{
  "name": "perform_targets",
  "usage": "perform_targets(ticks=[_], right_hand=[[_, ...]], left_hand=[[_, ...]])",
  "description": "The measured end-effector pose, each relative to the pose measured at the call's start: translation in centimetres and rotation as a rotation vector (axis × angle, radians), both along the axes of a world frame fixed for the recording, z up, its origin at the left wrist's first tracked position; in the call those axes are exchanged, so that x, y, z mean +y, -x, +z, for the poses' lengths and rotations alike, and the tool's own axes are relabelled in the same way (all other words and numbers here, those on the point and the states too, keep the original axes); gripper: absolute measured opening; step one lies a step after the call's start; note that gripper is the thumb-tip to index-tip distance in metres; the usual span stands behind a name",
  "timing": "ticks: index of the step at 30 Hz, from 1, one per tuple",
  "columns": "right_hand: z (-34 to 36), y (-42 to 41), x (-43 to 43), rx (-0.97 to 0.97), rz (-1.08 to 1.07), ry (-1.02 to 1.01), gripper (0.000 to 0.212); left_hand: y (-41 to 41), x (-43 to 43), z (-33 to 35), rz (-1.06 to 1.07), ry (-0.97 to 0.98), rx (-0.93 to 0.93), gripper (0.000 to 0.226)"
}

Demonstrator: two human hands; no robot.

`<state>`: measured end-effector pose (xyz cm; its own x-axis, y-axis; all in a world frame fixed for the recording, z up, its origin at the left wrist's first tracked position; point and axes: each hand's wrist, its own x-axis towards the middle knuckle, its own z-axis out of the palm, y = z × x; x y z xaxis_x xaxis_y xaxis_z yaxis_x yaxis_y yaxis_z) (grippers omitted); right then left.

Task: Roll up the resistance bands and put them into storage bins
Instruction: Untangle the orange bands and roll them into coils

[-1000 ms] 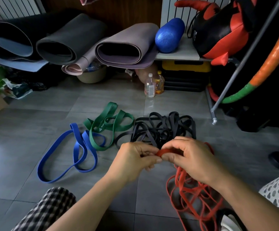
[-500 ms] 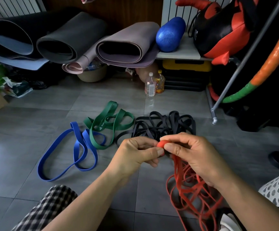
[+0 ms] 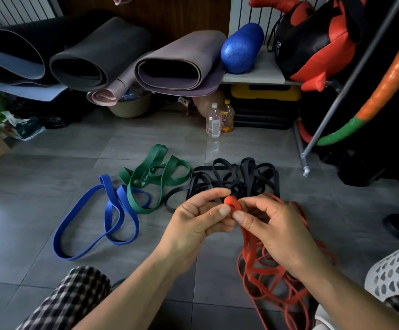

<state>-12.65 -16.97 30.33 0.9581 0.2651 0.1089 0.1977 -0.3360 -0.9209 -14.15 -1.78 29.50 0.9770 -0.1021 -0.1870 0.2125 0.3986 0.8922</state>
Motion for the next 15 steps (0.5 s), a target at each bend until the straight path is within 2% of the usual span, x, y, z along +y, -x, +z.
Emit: perform_targets(ticks=[3, 9, 15], right_hand=[[-0.01, -0.17, -0.30, -0.034, 0.010, 0.068, 0.011], [0.10, -0.06, 0.22, -0.042, -0.043, -0.020, 0.012], [0.30, -0.31, -0.13, -0.166, -0.020, 0.142, 0.013]], left_hand=[[-0.10, 0.18, 0.05, -0.067, -0.047, -0.021, 0.023], [0.09, -0.58, -0.25, -0.023, 0.162, 0.023, 0.023], [0.16, -0.52, -0.80, -0.062, 0.229, 0.016, 0.022]])
